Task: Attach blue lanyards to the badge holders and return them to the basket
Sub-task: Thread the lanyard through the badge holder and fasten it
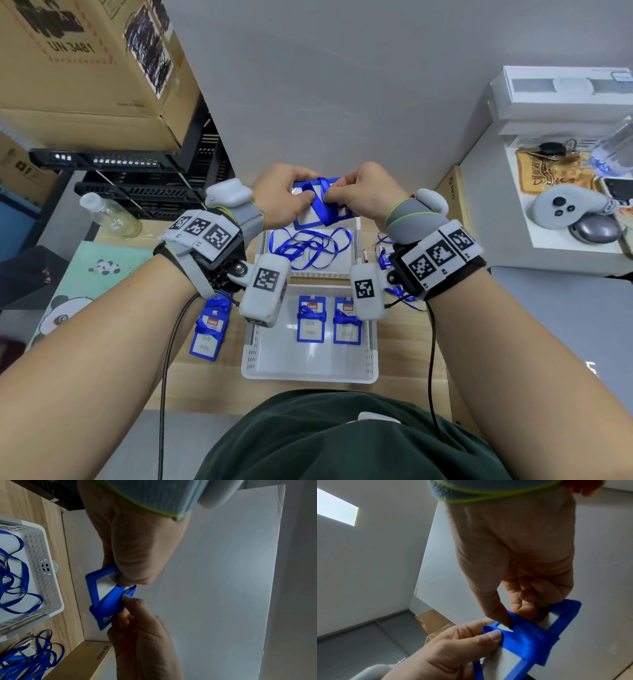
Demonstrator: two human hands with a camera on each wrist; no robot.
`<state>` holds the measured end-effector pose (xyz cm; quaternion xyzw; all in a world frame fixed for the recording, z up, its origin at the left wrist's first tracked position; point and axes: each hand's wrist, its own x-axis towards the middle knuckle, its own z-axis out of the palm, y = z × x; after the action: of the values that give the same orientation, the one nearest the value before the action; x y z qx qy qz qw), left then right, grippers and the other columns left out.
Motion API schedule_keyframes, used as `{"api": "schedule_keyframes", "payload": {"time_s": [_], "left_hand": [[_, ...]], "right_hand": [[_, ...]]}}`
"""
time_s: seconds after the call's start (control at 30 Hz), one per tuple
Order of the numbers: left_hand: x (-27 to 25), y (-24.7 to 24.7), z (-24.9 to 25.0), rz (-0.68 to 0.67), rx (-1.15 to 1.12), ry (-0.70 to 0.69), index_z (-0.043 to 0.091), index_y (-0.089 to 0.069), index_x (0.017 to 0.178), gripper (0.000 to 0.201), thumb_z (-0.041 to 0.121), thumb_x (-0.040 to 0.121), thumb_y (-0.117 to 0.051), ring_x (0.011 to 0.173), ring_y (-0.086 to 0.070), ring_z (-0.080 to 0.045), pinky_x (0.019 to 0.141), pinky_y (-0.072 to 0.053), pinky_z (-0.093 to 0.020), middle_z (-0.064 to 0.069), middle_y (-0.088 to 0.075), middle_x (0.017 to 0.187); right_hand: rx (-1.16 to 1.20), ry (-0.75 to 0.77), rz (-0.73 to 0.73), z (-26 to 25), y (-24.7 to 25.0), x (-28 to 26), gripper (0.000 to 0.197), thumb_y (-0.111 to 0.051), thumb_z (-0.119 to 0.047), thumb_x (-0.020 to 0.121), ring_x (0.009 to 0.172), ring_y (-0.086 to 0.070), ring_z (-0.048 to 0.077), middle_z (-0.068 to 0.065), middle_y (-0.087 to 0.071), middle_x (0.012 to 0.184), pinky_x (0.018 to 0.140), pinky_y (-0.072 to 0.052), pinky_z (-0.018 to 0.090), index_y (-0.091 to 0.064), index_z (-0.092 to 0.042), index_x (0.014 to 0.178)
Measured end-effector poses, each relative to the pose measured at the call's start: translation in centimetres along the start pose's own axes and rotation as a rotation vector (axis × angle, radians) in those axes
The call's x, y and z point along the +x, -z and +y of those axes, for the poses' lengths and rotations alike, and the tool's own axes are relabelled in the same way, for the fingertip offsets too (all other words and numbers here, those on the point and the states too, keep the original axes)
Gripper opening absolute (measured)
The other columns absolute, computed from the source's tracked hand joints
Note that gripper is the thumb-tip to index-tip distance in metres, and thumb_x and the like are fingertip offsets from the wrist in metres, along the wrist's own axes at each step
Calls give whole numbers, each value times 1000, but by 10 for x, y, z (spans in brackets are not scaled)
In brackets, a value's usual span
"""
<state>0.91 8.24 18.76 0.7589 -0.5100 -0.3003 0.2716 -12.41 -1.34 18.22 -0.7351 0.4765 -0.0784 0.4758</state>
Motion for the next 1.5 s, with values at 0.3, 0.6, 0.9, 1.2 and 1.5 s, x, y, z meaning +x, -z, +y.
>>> {"api": "schedule_keyframes", "payload": {"time_s": [0.3,0.6,0.9,1.2,1.5], "left_hand": [[4,0,-3,70,81,44,25,-64,117,33,23,85,-69,90,-65,-18,80,-49,-27,0,-71,100],[0,6,-7,40,101,62,32,-74,96,26,32,71,-80,60,-46,-17,59,-40,-29,-5,-62,67],[-7,-1,-6,40,-110,97,30,-74,86,25,40,63,-77,67,-58,-15,70,-54,-41,-9,-73,80],[-10,9,-11,1,-125,86,34,-72,80,24,44,58,-75,67,-56,-16,69,-51,-37,-12,-72,83],[-15,15,-18,-105,-60,72,28,-72,91,20,26,73,-82,81,-71,-27,80,-56,-44,-6,-75,84]], "right_hand": [[162,71,-102,-1,-4,-10,15,-63,-5,79,50,-46,3,-5,-55,59,51,-35,14,-66,-17,71],[116,357,-165,2,1,-15,42,-53,9,84,52,-41,0,-2,-57,76,56,-36,8,-72,-17,112],[-126,444,52,1,0,-12,26,-65,-7,80,53,-51,-5,-8,-67,72,60,-36,6,-73,-25,97],[-302,522,62,-3,0,-12,17,-76,-23,80,62,-47,-1,-4,-58,82,61,-33,9,-76,-26,96],[-348,531,82,-2,-14,-8,2,-69,-20,83,82,-49,15,-4,-45,93,74,-44,34,-68,-21,85]]}}
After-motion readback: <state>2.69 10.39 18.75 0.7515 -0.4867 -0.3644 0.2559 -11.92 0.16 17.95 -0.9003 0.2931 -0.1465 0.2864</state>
